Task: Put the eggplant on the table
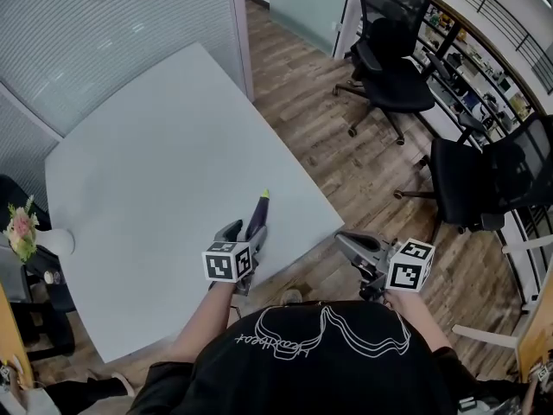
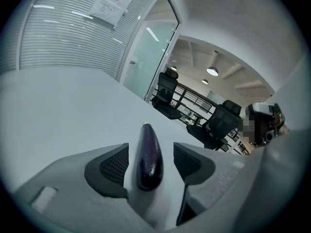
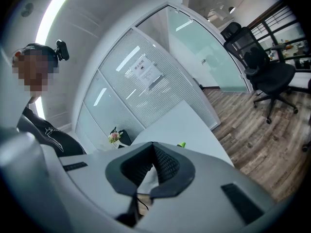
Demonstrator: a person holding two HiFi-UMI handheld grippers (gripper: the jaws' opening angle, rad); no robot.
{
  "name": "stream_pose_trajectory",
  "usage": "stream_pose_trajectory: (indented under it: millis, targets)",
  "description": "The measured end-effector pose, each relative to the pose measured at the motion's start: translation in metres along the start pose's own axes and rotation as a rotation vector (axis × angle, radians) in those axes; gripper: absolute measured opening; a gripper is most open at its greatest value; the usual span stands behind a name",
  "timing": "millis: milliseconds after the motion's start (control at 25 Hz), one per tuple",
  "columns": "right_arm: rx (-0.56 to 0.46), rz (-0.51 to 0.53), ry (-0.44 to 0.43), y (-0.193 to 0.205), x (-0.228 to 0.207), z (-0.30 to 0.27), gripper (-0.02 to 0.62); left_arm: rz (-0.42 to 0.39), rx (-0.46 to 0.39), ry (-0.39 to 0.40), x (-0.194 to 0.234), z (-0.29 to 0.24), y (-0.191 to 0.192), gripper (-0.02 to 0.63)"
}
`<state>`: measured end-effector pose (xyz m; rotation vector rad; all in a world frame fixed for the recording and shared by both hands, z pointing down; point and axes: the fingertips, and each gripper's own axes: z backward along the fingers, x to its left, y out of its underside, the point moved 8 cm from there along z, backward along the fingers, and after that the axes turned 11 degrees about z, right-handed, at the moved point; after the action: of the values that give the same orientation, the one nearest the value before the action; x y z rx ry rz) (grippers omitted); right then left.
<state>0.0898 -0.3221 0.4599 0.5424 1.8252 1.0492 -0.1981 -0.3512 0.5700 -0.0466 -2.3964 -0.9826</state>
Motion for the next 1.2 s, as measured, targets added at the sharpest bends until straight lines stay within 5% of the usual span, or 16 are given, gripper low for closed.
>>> stream_pose_trajectory:
  millis: [440, 720, 960, 1080, 1200]
  targets:
    - [0.049, 0.048, -0.076, -0.004, 0.018, -0.026, 0.008, 0.003, -0.050, 0.064, -0.012, 0.051, -0.036, 0.272]
    - [0.056, 0.101, -0.112, -0.020, 0.031, -0.040, 0.008, -0.015, -0.102, 0.245, -0.051, 0.092, -0.056, 0.249]
    - [0.028, 0.120, -0.172, -0.030, 0.044, -0.055, 0.008, -0.076, -0.124, 0.428, -0.077, 0.123, -0.066, 0.187]
    - [0.032, 0.156, -0.187, -0.032, 0.049, -0.056, 0.008, -0.101, -0.140, 0.464, -0.089, 0.129, -0.067, 0.086]
    - [0.016, 0.141, -0.208, -0.034, 0.054, -0.056, 0.008, -0.139, -0.145, 0.464, -0.098, 0.134, -0.063, 0.055]
